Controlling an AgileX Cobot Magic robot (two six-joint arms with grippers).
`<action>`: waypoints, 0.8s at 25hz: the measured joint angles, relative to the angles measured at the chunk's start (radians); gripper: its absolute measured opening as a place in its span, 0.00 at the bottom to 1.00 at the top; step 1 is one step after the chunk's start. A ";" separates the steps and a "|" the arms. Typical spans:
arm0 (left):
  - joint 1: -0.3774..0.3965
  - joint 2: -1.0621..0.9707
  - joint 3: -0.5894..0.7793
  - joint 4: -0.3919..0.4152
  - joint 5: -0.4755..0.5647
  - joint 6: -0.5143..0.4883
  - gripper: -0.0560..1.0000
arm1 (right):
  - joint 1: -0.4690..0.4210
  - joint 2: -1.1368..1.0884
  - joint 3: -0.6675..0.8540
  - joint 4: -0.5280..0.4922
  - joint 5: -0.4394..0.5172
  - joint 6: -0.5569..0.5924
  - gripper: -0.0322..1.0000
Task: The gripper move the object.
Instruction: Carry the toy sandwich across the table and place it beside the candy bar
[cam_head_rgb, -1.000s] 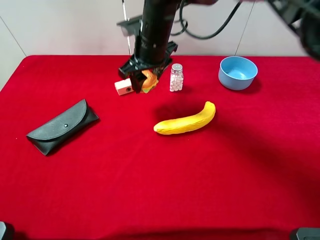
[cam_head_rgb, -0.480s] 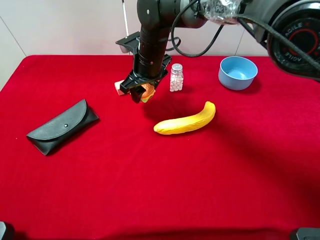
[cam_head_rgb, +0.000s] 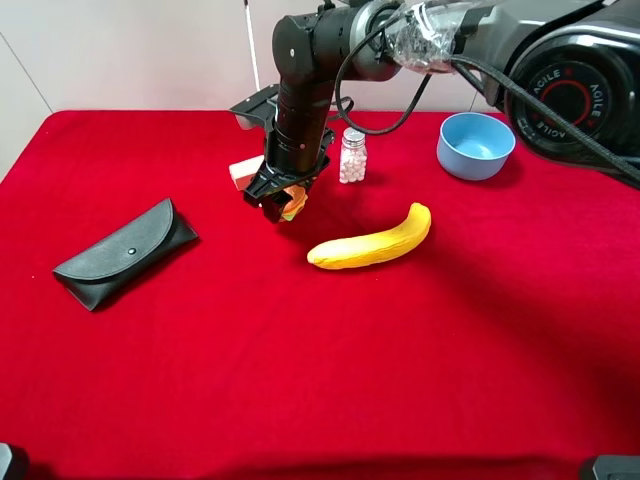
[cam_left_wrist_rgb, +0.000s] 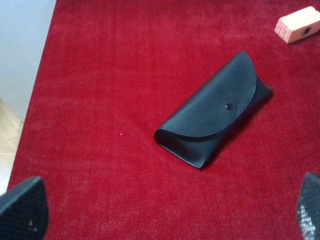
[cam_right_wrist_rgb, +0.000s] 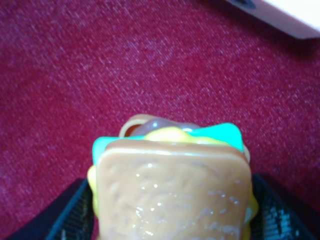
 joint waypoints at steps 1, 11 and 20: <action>0.000 0.000 0.000 0.000 0.000 0.000 0.99 | 0.000 0.001 0.000 0.000 -0.004 -0.001 0.49; 0.000 0.000 0.000 0.000 0.000 0.000 0.99 | 0.000 0.010 -0.001 0.001 -0.014 -0.017 0.49; 0.000 0.000 0.000 0.000 0.000 0.000 0.99 | 0.000 0.040 -0.001 0.024 -0.015 -0.032 0.49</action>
